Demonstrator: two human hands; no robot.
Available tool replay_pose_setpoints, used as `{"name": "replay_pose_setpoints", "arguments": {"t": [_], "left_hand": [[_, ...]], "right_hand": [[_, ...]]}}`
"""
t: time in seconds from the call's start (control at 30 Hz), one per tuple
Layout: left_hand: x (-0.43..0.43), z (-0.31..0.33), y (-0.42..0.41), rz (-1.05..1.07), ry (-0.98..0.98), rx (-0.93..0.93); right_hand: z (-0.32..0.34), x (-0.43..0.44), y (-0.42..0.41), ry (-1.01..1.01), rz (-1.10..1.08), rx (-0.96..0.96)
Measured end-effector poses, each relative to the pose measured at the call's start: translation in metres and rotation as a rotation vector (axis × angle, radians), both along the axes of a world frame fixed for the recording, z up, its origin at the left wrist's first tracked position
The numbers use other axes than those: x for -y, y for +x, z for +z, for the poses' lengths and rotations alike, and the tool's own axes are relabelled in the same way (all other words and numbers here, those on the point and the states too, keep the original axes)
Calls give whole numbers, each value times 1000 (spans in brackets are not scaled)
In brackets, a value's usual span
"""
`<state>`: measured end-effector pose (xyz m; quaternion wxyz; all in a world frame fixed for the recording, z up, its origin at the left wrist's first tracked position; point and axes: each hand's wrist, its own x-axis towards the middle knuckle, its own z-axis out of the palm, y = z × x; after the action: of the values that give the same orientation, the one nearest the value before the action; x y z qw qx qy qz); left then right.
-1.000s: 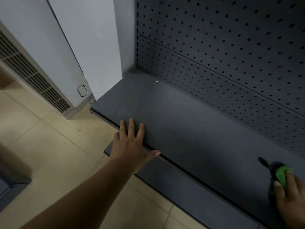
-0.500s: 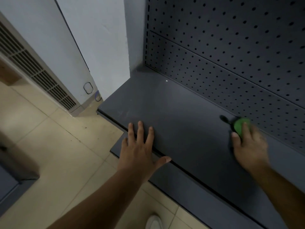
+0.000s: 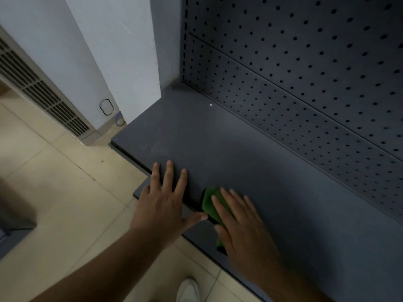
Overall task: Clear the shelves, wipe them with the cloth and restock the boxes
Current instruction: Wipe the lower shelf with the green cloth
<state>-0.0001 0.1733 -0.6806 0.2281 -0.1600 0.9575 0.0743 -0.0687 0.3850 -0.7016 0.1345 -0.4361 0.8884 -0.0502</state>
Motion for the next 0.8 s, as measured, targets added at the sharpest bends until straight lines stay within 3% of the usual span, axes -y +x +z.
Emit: {"name": "replay_pose_setpoints", "arguments": {"t": [0.1,0.27,0.37,0.5,0.6,0.8], "left_hand": [[1,-1,-1,0,-3,-12],[-1,1,-4,-11,11,19],[-2,3,-5,-3,22,33],[-1,5,-6,0,45,44],[1,4,-4,1,43,30],[-1,3,0,5,89,44]], "right_hand": [[3,-27,-20,12,-25,-18],[-2,-35,-116,-30,-405,-73],[-10,-1,-157,-45,-487,-132],[-14,59,-166,-60,-389,-123],[-10,91,-125,-85,-204,-81],[-8,43,-32,-90,20,-36]]}}
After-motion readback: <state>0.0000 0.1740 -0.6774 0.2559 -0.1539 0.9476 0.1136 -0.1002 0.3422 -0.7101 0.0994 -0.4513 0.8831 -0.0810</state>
